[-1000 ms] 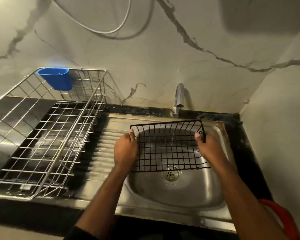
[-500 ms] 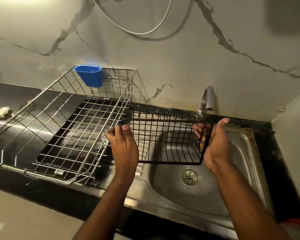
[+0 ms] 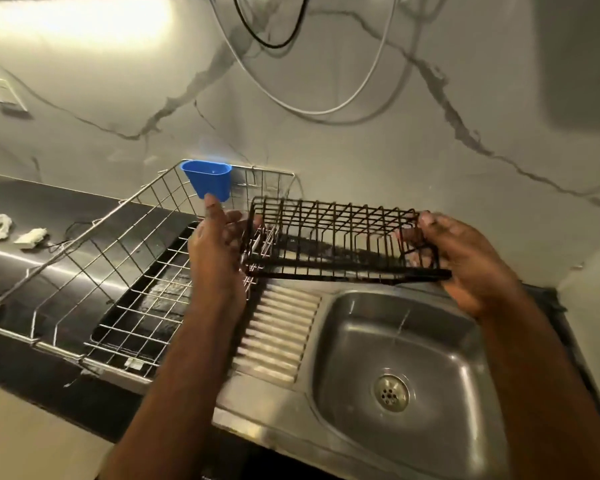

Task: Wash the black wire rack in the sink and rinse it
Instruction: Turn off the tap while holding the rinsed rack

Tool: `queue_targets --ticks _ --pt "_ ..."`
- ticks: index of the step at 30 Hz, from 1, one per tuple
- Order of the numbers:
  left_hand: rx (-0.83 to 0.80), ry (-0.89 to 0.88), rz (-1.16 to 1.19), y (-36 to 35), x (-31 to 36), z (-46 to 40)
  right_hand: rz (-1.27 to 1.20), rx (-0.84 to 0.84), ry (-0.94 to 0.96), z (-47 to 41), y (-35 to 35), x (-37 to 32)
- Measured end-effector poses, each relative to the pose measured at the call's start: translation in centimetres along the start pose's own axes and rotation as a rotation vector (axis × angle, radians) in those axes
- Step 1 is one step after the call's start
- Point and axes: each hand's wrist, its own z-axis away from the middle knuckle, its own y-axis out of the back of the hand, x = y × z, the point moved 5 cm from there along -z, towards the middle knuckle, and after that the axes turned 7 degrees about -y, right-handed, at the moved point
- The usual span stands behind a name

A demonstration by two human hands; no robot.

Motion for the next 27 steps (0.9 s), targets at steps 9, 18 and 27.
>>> queue_targets --ticks 9,18,27 --pt "-0.174 0.192 -0.289 0.3 -0.6 0.5 0.542 -0.060 0.187 -0.4 -3.0 -3.8" --pt "0.010 0.285 -0.021 -0.5 -5.2 0.4 0.455 0.169 0.143 1.2 -1.1 0.7" --pt "-0.001 0.303 0.011 -1.6 -8.7 0.9 0.468 0.336 0.026 3.7 1.4 4.8"
